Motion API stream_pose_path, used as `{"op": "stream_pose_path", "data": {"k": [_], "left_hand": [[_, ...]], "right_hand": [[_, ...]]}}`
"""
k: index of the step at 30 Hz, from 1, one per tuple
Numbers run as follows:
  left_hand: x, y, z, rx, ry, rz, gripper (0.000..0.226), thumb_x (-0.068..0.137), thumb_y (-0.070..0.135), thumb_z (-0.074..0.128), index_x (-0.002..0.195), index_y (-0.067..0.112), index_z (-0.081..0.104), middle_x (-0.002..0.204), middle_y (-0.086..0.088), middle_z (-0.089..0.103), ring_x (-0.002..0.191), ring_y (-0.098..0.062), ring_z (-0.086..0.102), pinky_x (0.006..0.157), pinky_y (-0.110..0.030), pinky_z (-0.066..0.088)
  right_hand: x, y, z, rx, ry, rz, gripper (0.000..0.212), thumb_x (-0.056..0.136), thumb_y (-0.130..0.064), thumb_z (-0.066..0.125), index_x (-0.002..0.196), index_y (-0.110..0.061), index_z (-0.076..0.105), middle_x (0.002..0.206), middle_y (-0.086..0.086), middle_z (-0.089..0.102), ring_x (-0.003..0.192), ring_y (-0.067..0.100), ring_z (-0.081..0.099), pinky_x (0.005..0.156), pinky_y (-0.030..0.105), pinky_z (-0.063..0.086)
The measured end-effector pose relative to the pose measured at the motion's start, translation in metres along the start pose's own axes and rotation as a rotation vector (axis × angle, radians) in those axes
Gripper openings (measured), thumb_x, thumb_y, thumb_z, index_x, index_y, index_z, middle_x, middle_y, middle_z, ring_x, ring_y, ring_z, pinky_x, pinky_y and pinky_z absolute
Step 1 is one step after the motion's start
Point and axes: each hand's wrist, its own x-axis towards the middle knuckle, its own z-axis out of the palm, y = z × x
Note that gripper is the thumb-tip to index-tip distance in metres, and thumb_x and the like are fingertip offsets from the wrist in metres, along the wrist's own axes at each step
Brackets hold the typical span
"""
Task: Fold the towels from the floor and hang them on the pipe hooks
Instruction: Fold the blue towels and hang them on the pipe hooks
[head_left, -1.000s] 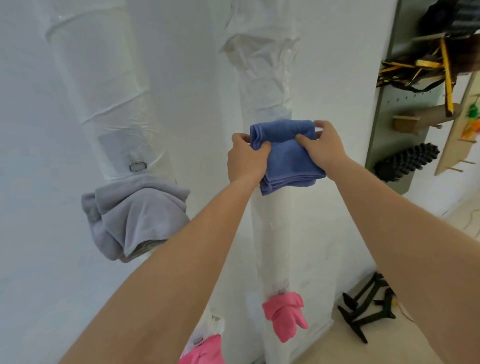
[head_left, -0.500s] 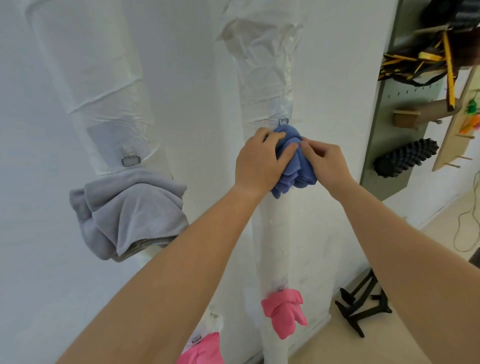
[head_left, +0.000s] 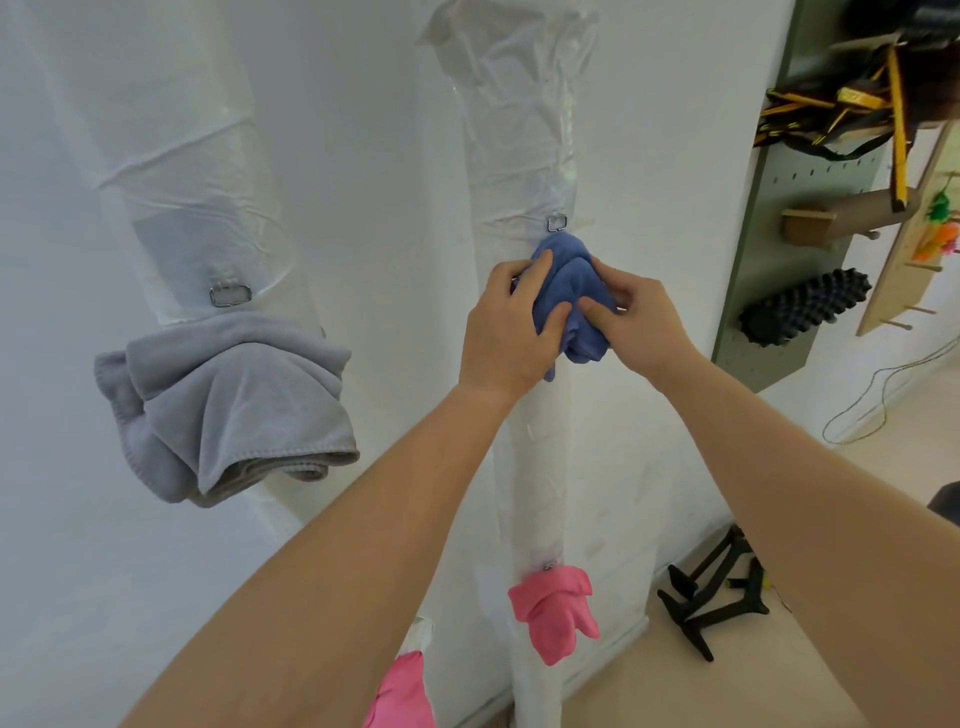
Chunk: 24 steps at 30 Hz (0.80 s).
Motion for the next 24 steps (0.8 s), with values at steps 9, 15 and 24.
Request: {"op": "stream_pose_path", "data": {"k": [9,15,24], "left_hand": [[0.000,-0.001,0.007,0.249,0.069,0.026,0.048,0.084,0.028,0.073,0.130,0.019,0.063,0.117,-0.001,0.062,0.097,-0.027,0.057,0.062,-0.038,0.054],[0.001,0.006,0.004,0.156,0.020,-0.047,0.044,0.087,0.020,0.068,0.131,0.018,0.061,0.114,-0.002,0.055,0.093,-0.024,0.053,0.063,-0.042,0.053],[0.008,0.017,-0.020,0.260,0.002,-0.055,0.037,0.092,0.040,0.059,0.124,0.025,0.066,0.119,0.004,0.061,0.109,-0.023,0.050,0.082,-0.034,0.048]], "right_hand": [[0.003,-0.002,0.010,-0.170,0.113,-0.033,0.023,0.088,-0.017,0.061,0.106,-0.029,0.069,0.060,-0.010,0.058,0.050,0.001,0.049,0.049,0.008,0.035],[0.002,-0.001,0.017,-0.184,0.162,-0.020,0.017,0.088,-0.013,0.058,0.088,-0.029,0.061,0.058,-0.011,0.053,0.051,0.005,0.046,0.050,0.012,0.034],[0.005,-0.022,-0.002,-0.373,0.040,-0.076,0.013,0.084,-0.027,0.056,0.093,-0.023,0.066,0.087,0.001,0.056,0.069,0.014,0.053,0.061,0.030,0.040]]}}
